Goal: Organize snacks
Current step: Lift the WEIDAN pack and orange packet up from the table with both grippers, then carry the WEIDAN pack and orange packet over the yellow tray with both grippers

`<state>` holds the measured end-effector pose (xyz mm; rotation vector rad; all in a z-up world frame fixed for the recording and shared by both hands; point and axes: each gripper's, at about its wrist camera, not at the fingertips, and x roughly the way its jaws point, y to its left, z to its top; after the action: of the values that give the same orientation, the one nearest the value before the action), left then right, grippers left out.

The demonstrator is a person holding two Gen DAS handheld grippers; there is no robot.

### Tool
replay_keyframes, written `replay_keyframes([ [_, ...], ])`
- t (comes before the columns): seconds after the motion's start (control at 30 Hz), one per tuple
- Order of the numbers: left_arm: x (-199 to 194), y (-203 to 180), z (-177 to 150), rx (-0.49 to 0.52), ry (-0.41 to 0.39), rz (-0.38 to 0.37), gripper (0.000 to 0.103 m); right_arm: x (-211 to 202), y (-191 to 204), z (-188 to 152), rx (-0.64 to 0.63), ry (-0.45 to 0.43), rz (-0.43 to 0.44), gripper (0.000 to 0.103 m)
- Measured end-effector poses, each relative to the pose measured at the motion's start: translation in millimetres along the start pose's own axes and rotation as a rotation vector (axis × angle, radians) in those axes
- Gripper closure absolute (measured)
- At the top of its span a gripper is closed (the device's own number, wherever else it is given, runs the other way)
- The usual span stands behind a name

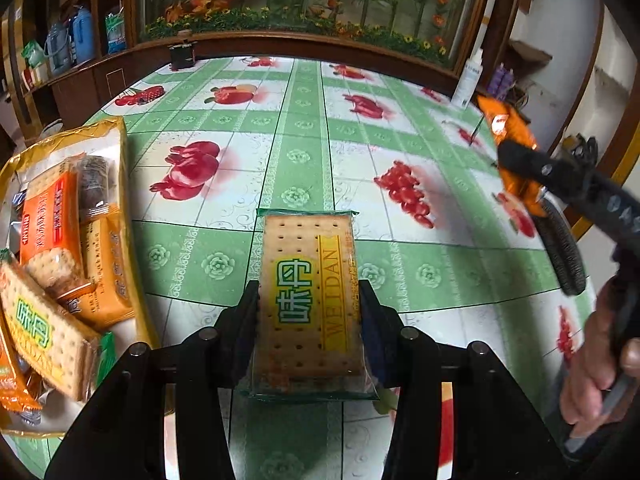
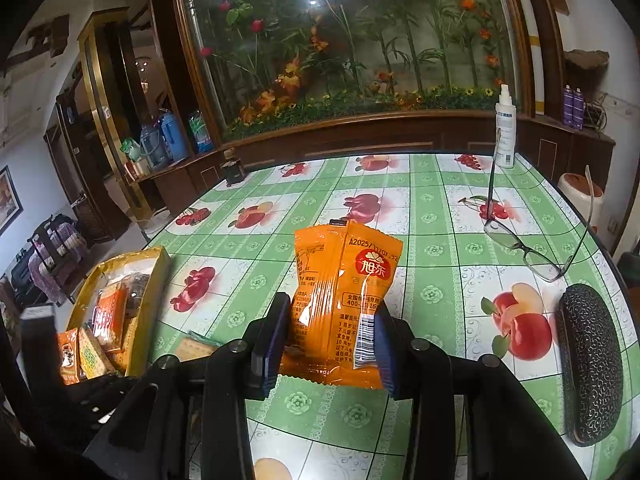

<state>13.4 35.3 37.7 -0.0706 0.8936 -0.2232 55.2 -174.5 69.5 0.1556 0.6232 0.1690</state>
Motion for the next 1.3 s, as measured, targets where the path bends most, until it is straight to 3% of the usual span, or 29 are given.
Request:
replay_keyframes([
  [0.5,-42.1,12.1,1.1,-0.043,-0.088,-0.042,0.059,-0.1,1.6,-1.4,-0.01,-0.008,-0.012,0.063],
  [1.3,-85.4,63.6,-9.0,-0.144,-0.184,0.003,0.059,-1.9,20.4,-9.0,-0.067,-0.005,0.017,0.063],
])
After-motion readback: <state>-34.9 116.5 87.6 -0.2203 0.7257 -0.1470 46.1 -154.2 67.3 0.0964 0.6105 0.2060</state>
